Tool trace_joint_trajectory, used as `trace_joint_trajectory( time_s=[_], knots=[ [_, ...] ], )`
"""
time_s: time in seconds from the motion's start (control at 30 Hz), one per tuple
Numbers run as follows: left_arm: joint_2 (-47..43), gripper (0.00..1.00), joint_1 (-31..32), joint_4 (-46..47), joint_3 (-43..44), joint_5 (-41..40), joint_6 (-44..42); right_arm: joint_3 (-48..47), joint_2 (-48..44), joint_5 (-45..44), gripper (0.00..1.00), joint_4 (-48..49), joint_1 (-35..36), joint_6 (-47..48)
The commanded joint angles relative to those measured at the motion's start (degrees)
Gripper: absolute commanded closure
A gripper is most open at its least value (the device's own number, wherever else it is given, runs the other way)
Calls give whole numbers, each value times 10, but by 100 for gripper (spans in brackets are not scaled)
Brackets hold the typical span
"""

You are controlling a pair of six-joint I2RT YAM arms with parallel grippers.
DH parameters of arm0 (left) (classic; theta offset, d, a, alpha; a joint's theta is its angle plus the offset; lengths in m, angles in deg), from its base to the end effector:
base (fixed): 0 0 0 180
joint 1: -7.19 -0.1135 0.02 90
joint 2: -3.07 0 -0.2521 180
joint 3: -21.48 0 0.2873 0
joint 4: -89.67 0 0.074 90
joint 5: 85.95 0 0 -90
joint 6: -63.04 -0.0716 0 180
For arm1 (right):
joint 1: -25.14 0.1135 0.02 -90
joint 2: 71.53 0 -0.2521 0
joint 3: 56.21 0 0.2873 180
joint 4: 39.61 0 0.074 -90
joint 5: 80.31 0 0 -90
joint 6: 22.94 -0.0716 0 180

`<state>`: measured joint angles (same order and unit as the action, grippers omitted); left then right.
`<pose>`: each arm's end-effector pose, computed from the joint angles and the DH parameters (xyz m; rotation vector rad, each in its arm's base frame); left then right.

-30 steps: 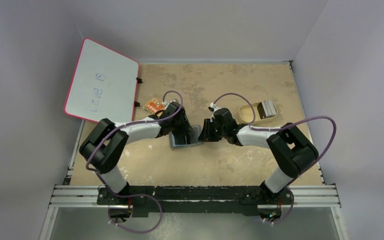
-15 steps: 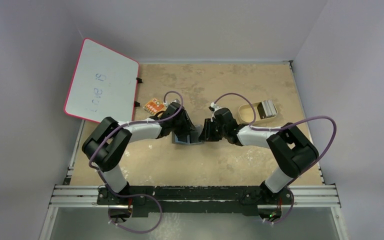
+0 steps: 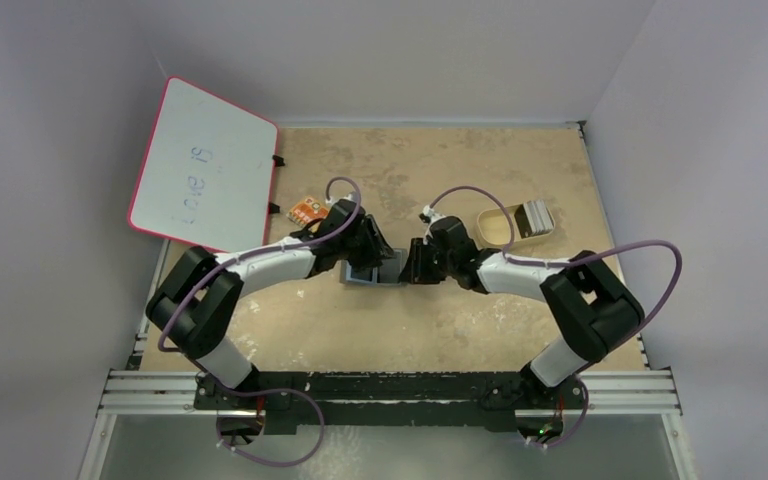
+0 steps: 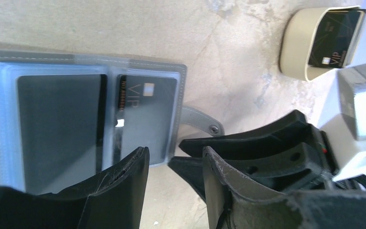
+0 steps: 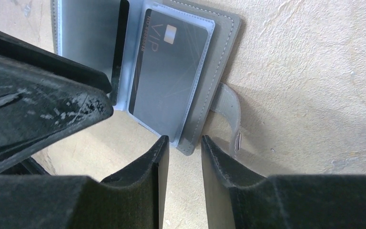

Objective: Put the credit cards into the card holder
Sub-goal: Insert the credit card into the card holder.

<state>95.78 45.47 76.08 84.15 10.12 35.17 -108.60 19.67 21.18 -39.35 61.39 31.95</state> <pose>0.2981 -0.2449 0.1213 -0.4696 2.5036 -0.9244 0.2834 0.2255 0.0956 -0.1391 2.3802 0.8639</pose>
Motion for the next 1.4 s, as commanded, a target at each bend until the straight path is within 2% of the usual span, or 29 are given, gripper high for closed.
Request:
trace_joint_trajectory(
  time_s=[0.0,0.2,0.4,0.77,1.13,1.37],
  knots=[
    [-24,55,-21,-69,27,-39,-49,-2,-29,-9,67,-12,1,1],
    [-55,54,-97,-84,-12,-19,-84,-17,-49,-13,68,-3,1,-9],
    [-45,56,-144,-62,-34,33,-109,-42,-43,-6,69,2,2,-13],
    [-16,57,-164,1,-63,116,-120,-116,47,16,73,-11,1,21],
    [-32,80,-164,104,-107,199,-67,-100,84,17,74,-5,1,14],
    [-15,84,-165,250,-153,253,8,-82,74,12,74,-1,1,9]
  ],
)
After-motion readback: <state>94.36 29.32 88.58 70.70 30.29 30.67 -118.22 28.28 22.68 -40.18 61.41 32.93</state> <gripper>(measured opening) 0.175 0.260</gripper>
